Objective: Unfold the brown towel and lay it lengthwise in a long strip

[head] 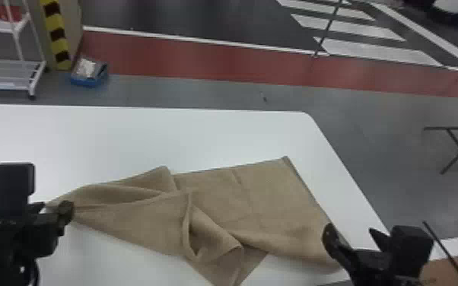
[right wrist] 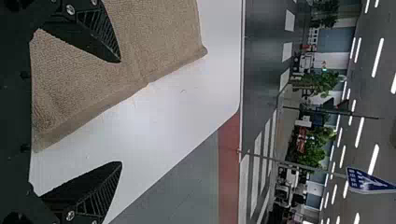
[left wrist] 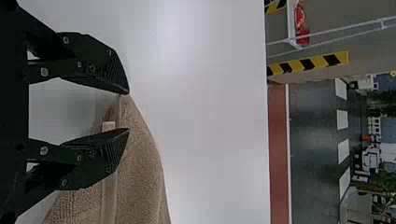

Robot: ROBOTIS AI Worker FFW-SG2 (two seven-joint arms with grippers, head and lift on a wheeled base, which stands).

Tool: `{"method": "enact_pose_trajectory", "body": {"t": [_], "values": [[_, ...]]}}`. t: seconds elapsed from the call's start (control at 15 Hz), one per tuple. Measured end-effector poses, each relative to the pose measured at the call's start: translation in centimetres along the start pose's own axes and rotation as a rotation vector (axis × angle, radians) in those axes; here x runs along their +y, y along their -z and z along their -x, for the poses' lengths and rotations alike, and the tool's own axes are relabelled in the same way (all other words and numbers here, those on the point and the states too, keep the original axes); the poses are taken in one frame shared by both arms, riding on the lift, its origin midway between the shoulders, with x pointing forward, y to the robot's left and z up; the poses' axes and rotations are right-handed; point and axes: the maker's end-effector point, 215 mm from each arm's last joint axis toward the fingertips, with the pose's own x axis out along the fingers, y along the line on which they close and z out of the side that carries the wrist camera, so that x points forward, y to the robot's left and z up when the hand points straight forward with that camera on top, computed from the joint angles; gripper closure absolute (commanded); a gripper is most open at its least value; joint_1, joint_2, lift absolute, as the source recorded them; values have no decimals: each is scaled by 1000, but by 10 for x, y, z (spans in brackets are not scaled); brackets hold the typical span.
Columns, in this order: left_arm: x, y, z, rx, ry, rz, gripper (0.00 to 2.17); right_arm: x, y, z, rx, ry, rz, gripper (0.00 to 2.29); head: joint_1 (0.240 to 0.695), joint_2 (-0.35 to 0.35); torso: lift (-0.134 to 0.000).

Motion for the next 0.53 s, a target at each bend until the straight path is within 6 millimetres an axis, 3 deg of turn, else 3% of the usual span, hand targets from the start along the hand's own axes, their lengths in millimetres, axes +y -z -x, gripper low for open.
{"method": "enact_pose_trajectory", "body": {"t": [0.2, 0.27, 0.33, 0.53], "values": [[0, 5, -2, 9, -1, -10, 734, 0, 0, 0, -2, -1, -2, 110, 695, -275, -123], [0, 7, -3, 14, -1, -14, 893, 0, 1, 0, -1, -1, -4, 110, 695, -275, -123], [1, 9, -4, 18, 0, -17, 1187, 1, 1, 0, -1, -2, -5, 110, 695, -274, -123], [0, 11, -5, 23, 4, -21, 1261, 1, 0, 0, -3, -3, -9, 110, 695, -274, -123]]}}
